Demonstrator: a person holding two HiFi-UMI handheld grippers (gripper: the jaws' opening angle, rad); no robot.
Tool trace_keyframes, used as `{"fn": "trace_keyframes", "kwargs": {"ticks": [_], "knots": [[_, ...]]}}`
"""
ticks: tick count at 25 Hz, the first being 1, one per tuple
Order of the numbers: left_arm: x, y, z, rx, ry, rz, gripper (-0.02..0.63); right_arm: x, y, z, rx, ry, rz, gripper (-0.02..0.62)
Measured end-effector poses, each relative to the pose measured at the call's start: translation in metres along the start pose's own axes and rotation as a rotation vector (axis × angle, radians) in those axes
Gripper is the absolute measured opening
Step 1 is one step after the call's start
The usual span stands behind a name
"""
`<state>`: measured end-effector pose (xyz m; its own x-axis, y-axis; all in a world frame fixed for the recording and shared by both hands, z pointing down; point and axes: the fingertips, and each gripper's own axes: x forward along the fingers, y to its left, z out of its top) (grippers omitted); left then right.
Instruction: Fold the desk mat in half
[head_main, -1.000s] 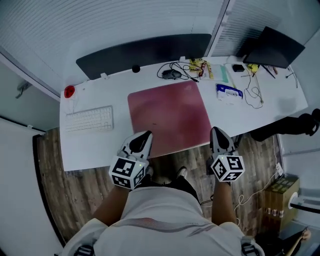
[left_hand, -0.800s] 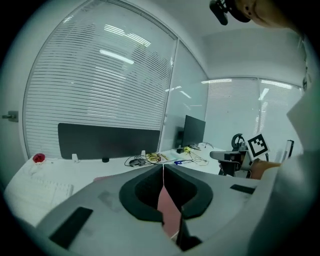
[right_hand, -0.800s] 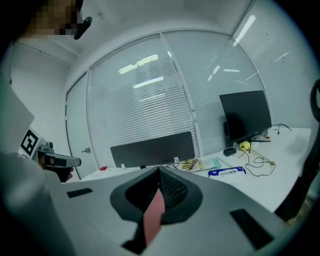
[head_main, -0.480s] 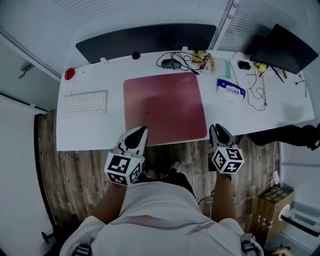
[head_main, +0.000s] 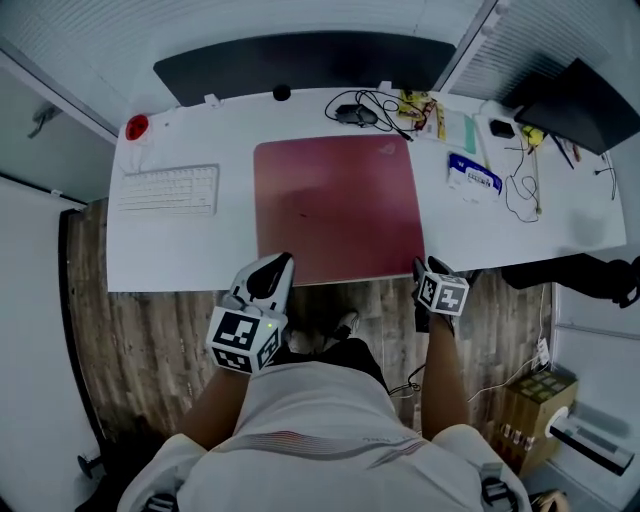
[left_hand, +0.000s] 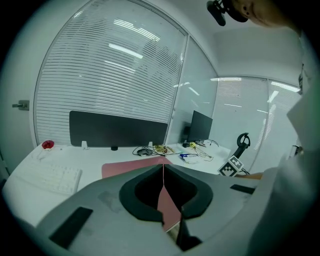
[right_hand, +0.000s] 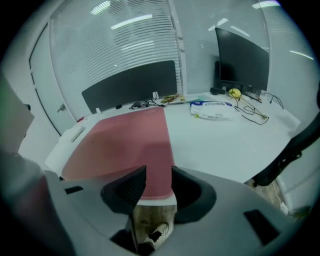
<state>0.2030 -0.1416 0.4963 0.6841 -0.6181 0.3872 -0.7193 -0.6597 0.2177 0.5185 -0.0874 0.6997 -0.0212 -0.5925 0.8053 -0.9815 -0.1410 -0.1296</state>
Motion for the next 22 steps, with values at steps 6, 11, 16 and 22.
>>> {"fn": "trace_keyframes", "kwargs": {"ticks": [6, 11, 16, 22], "knots": [[-0.009, 0.013, -0.011, -0.007, 0.016, -0.006, 0.015, 0.026, -0.008, -0.021, 0.048, 0.099, -0.039, 0.229], [-0.010, 0.015, -0.018, -0.020, 0.034, -0.026, 0.015, 0.023, -0.012, -0.031, 0.035, 0.096, -0.084, 0.209], [-0.007, 0.017, -0.013, -0.011, 0.028, -0.035, 0.015, 0.027, -0.013, -0.024, 0.069, 0.056, -0.055, 0.233], [-0.002, 0.008, -0.018, -0.011, 0.044, -0.061, 0.015, 0.023, -0.019, -0.025, 0.110, 0.001, -0.047, 0.183]]}}
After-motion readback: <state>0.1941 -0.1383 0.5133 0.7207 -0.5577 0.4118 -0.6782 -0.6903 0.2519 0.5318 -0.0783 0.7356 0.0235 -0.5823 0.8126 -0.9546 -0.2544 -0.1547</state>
